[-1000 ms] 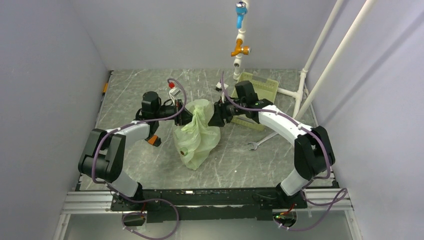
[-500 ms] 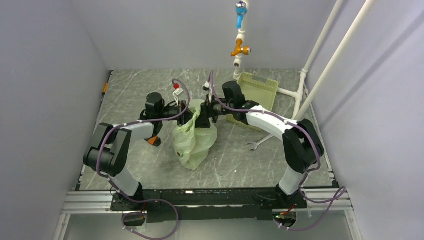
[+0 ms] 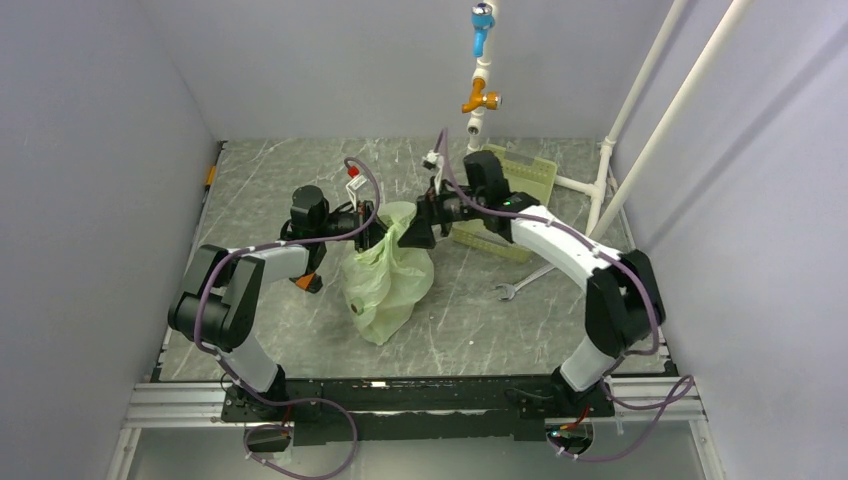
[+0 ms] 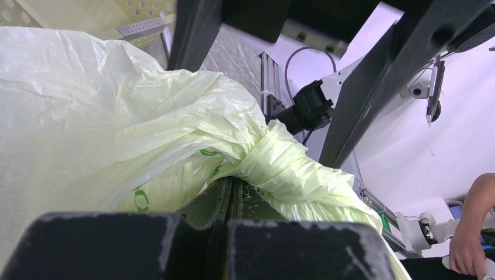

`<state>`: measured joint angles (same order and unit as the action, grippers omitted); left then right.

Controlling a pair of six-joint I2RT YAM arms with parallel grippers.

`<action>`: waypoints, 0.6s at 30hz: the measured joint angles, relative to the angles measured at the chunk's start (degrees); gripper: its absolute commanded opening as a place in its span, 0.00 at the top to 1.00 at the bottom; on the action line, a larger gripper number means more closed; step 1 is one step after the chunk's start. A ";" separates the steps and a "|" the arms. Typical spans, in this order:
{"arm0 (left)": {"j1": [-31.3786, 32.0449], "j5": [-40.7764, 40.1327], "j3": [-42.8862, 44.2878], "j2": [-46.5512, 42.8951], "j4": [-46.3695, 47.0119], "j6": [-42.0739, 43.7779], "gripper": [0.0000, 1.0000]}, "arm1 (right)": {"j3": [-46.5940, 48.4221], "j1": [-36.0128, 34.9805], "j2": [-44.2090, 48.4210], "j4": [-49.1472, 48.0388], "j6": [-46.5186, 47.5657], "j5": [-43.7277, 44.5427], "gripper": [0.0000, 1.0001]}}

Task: Place the fake fruits into the plastic bag and tie a complex knot

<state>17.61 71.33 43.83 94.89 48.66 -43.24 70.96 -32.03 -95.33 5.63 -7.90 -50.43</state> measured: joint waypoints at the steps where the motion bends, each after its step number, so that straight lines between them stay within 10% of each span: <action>1: 0.00 0.02 0.00 0.00 0.02 -0.09 1.00 | -0.07 0.87 1.44 1.53 0.74 -0.09 0.11; 10: -0.04 0.48 0.00 1.05 1.09 -1.11 1.00 | -0.90 4.26 9.86 11.45 9.16 0.66 0.71; 18: -0.04 0.87 0.00 2.84 5.14 -4.55 1.00 | -2.23 2.93 5.88 9.92 8.15 5.44 0.60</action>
<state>17.56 72.20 43.83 97.73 53.80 -47.79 68.73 -29.10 -89.45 15.55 0.25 -44.99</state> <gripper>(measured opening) 0.013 0.346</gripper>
